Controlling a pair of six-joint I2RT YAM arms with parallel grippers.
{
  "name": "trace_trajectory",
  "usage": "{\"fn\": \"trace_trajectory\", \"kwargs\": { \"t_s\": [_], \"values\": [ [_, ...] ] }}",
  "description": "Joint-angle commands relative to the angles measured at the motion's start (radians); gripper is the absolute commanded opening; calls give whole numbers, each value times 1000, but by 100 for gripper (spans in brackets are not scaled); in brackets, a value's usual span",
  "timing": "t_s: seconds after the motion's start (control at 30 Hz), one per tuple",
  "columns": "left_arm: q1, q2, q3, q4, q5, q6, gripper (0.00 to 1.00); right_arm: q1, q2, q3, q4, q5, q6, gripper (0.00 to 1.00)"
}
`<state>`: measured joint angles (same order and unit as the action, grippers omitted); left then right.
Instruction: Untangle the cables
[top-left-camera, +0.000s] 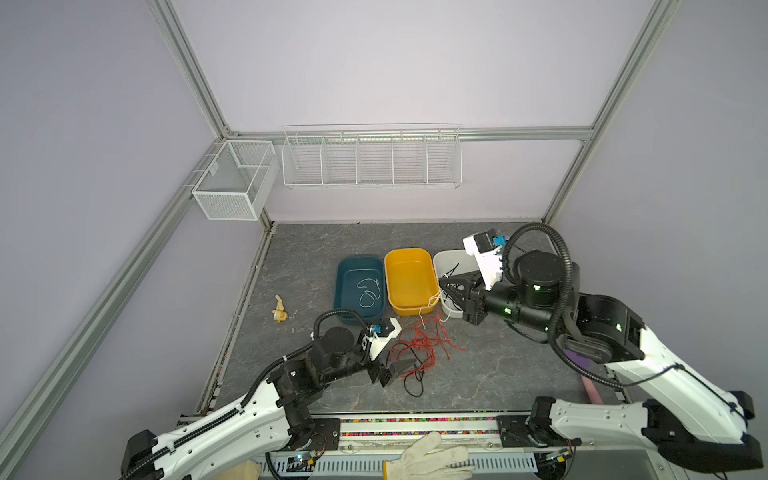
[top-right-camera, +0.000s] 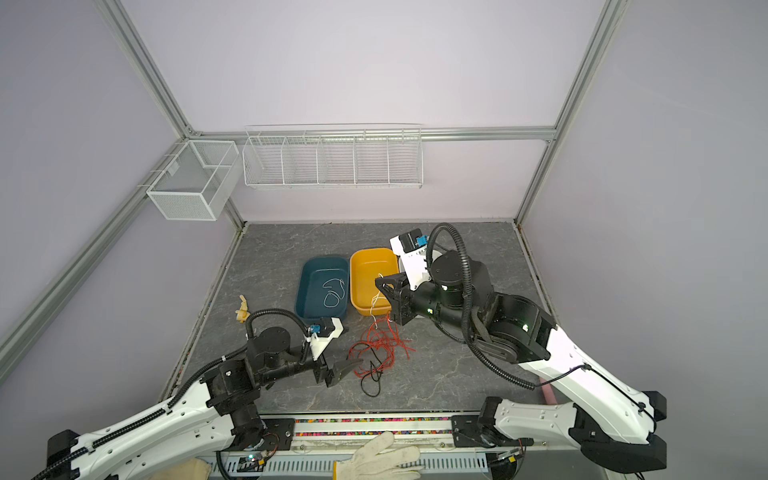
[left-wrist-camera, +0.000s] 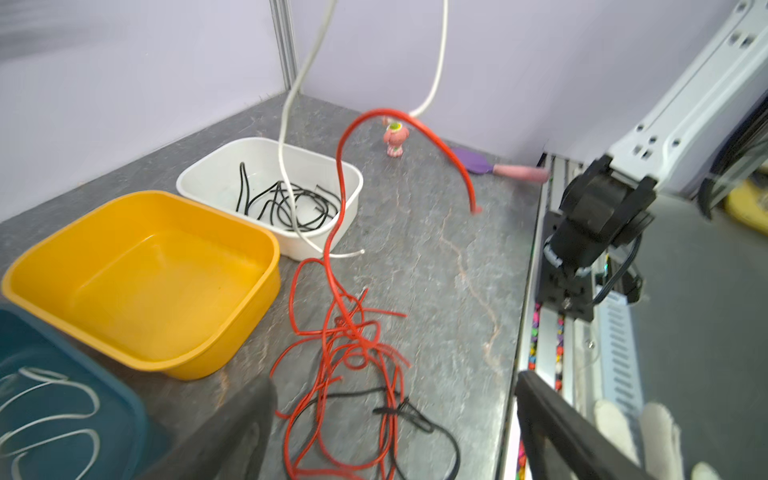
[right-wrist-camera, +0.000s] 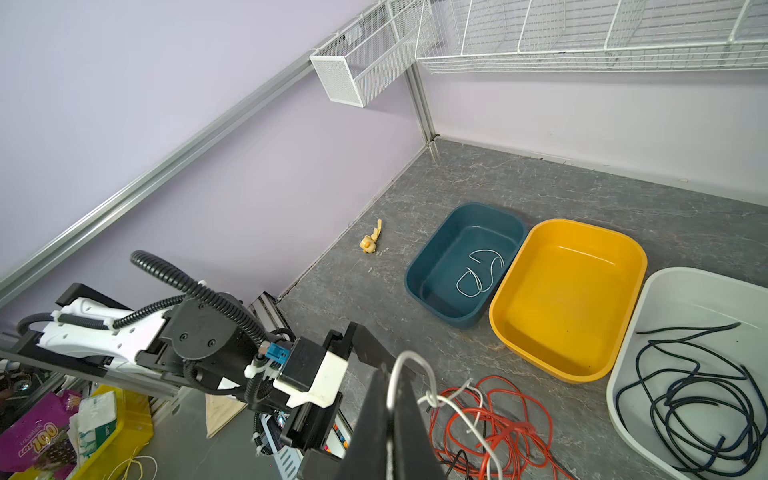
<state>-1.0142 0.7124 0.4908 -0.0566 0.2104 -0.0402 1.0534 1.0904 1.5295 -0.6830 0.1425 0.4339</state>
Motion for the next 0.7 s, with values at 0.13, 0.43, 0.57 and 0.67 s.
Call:
{"fn": "trace_trajectory", "kwargs": {
  "t_s": [0.13, 0.43, 0.57, 0.67],
  "values": [
    [-6, 26, -79, 300, 25, -255, 82, -7, -7, 49, 28, -21, 15, 7],
    [-6, 121, -117, 422, 28, -262, 74, -6, -9, 55, 66, -125, 41, 7],
    [-7, 142, -127, 436, 30, -243, 71, -5, -7, 58, 78, -174, 48, 7],
    [-6, 140, -151, 463, 32, -245, 68, -6, -7, 60, 83, -190, 50, 7]
  ]
}}
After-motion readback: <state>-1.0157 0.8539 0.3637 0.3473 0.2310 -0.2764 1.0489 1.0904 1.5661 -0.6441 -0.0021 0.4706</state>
